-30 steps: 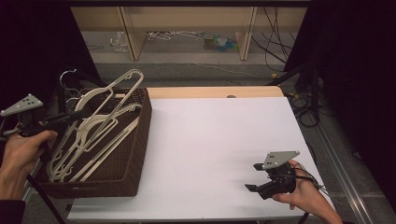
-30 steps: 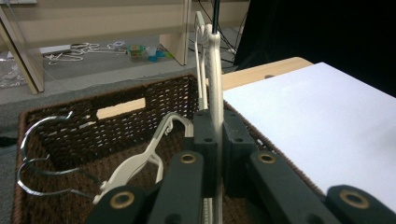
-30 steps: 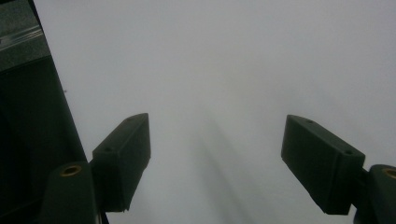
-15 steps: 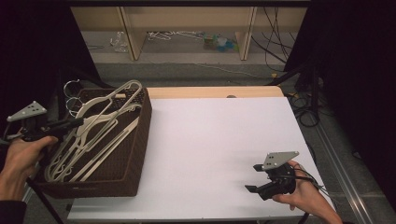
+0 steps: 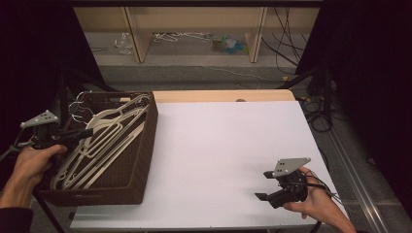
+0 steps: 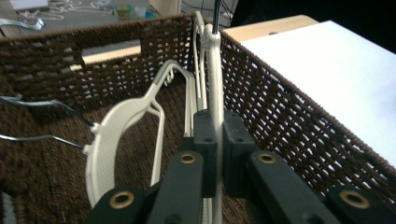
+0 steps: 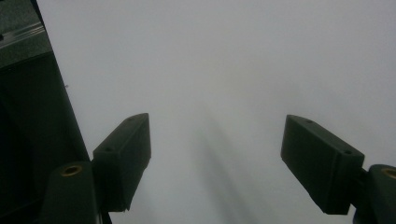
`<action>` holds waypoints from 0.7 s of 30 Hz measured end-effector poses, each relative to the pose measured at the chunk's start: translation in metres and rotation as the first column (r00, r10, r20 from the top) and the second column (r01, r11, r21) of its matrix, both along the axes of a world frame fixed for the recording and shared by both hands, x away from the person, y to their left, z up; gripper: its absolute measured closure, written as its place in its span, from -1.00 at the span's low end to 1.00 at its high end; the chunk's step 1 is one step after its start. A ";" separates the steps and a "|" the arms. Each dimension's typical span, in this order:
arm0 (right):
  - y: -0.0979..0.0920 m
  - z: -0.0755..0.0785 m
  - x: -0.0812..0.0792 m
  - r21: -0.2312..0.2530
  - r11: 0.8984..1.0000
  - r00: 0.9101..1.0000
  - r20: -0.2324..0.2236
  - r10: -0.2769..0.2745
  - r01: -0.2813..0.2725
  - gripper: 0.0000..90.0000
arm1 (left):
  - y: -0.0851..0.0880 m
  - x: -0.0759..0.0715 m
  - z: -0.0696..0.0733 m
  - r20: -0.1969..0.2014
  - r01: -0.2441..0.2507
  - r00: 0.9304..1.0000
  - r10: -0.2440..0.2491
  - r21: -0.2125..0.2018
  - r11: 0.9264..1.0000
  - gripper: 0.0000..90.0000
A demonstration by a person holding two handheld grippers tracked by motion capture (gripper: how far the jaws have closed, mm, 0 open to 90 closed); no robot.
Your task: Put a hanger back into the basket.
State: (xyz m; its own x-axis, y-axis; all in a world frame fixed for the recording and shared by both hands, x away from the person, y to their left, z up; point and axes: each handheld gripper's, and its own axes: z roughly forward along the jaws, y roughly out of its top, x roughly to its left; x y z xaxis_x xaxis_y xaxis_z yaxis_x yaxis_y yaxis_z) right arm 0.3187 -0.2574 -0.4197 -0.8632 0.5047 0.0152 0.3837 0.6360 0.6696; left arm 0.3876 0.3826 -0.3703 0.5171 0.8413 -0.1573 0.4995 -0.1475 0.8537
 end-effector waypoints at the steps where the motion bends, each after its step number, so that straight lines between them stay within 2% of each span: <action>1: 0.000 0.000 0.000 -0.004 1.000 1.000 -0.005 0.003 -0.003 -0.44 | -0.001 0.001 -0.002 -0.009 0.000 1.000 0.000 0.007 1.000 0.91; 7: 0.000 0.000 0.000 -0.007 1.000 1.000 -0.014 0.005 -0.005 -0.44 | -0.002 0.006 -0.011 -0.039 -0.009 0.999 0.009 -0.001 1.000 0.91; 14: 0.001 -0.001 0.000 -0.002 1.000 1.000 -0.006 0.006 -0.006 -0.44 | -0.004 0.011 -0.022 -0.066 -0.031 0.997 0.032 0.021 0.999 0.90; 16: 0.001 -0.001 0.000 -0.002 1.000 1.000 -0.006 0.006 -0.006 -0.44 | -0.005 0.012 -0.024 -0.073 -0.037 0.997 0.039 0.032 0.999 0.90; 19: 0.000 -0.001 0.000 -0.003 1.000 1.000 -0.005 0.002 -0.002 -0.44 | -0.005 0.013 -0.026 -0.083 -0.045 0.995 0.052 0.083 0.996 0.88; 21: 0.000 -0.002 0.000 -0.004 1.000 1.000 -0.005 0.004 -0.004 -0.44 | -0.002 0.013 -0.028 -0.086 -0.061 0.994 0.069 0.092 0.994 0.86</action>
